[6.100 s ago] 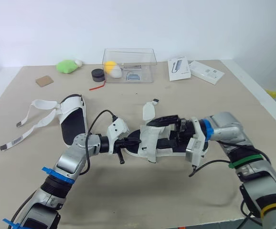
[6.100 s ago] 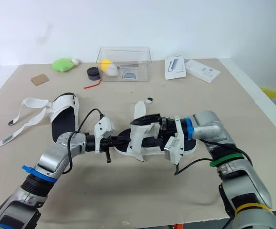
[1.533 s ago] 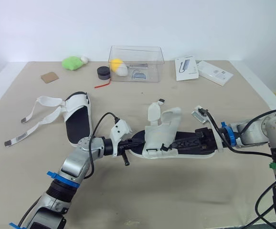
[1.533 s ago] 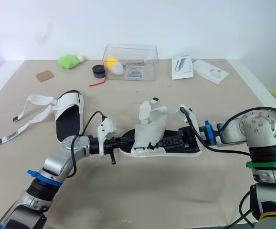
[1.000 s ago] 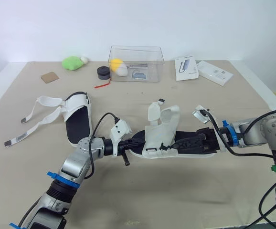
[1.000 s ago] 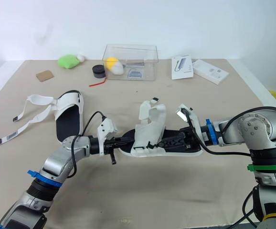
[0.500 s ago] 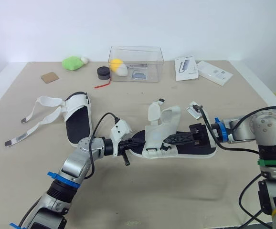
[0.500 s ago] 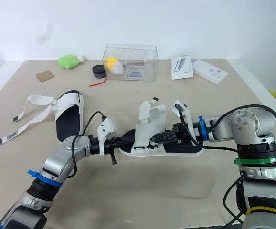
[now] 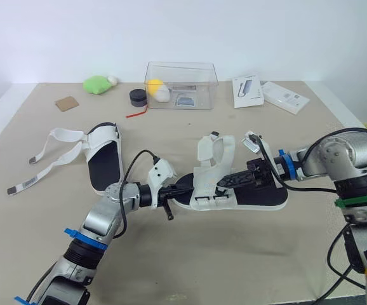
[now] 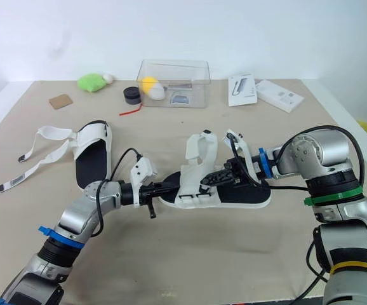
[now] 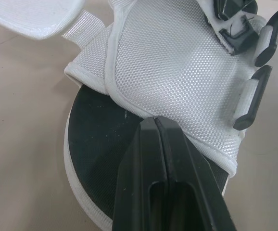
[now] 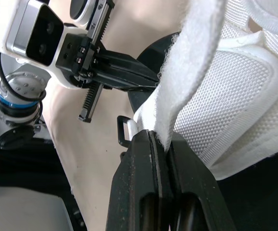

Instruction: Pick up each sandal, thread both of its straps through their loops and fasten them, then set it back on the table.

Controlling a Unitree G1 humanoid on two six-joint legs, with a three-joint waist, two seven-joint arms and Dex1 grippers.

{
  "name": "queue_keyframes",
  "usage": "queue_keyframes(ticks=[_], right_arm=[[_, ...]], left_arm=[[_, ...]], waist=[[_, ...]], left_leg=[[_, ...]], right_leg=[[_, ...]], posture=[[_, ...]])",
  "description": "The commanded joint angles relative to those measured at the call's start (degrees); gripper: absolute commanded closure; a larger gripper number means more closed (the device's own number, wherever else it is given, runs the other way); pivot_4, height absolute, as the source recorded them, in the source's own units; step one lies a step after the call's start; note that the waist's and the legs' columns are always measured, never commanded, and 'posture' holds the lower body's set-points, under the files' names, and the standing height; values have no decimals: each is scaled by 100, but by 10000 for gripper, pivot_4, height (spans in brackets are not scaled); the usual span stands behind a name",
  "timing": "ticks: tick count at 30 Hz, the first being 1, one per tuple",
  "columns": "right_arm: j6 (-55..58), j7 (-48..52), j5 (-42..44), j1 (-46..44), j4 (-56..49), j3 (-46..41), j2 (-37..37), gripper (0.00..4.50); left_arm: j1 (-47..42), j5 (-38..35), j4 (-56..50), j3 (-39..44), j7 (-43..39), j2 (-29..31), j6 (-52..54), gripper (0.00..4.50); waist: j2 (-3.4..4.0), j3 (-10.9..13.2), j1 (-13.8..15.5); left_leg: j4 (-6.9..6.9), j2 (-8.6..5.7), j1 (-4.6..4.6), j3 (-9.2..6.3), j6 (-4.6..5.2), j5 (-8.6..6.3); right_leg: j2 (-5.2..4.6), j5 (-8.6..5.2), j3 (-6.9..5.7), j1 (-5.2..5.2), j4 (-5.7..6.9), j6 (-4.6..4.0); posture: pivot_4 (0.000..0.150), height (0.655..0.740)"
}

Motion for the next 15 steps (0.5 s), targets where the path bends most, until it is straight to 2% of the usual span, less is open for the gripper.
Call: queue_keyframes(ticks=[1, 8, 15], right_arm=[[-232, 694, -308, -331, 202, 420, -189, 44349], [-47, 1194, -556, -965, 849, 596, 31, 44349], [173, 1380, -629, -996, 764, 706, 37, 44349]], left_arm=[[175, 186, 173, -267, 18, 13, 129, 45000], [259, 183, 93, -259, 95, -3, 150, 45000], [258, 190, 105, -270, 138, -45, 137, 45000]], waist=[[0, 0, 0], [1, 0, -2], [1, 0, 7]], left_leg=[[0, 0, 0, 0, 0, 0], [0, 2, -2, -1, 1, -1], [2, -1, -6, -2, 1, -1]], right_leg=[[0, 0, 0, 0, 0, 0], [1, 0, -1, -4, 0, -2], [-4, 1, -1, -4, 0, -1]], posture=[[1500, 7400], [1500, 7400], [1500, 7400]])
